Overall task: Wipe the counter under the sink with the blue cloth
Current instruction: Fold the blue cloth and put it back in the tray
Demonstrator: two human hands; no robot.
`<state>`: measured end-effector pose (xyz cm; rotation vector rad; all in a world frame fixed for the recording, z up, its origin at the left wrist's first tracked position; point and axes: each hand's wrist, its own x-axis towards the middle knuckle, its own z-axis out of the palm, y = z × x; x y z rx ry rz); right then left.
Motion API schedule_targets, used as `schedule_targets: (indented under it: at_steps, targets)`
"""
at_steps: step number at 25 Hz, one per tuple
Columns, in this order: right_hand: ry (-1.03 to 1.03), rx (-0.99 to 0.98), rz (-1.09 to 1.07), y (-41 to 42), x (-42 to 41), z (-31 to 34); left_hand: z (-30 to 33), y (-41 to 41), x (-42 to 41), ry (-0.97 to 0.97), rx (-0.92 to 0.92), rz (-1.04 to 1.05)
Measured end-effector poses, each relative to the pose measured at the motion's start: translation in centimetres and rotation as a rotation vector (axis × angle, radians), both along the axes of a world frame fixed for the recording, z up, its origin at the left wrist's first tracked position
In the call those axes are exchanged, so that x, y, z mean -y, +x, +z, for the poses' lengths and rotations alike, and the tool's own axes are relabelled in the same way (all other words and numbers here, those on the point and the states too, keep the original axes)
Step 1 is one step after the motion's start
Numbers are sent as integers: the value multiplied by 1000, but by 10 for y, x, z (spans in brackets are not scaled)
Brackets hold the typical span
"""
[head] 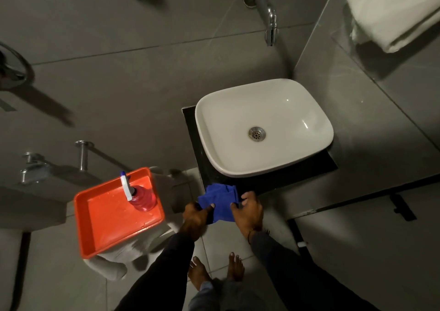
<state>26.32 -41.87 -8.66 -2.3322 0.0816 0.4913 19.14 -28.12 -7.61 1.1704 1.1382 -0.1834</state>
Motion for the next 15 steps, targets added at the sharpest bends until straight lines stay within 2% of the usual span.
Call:
schedule_targets:
  at_steps: [2, 4, 8, 11, 15]
  targets:
    - [65, -296, -155, 1, -5, -3, 6, -4, 0, -6, -6, -21]
    - [170, -482, -194, -3, -10, -5, 14, -13, -2, -16, 10, -43]
    - [250, -601, -17, -21, -25, -3, 22, -52, -24, -33, 27, -3]
    - [187, -592, 156, -44, -59, -3, 21, -94, -58, -48, 3, 33]
    - [167, -583, 203, -92, -136, -9, -2, -156, -124, -11, -81, 99]
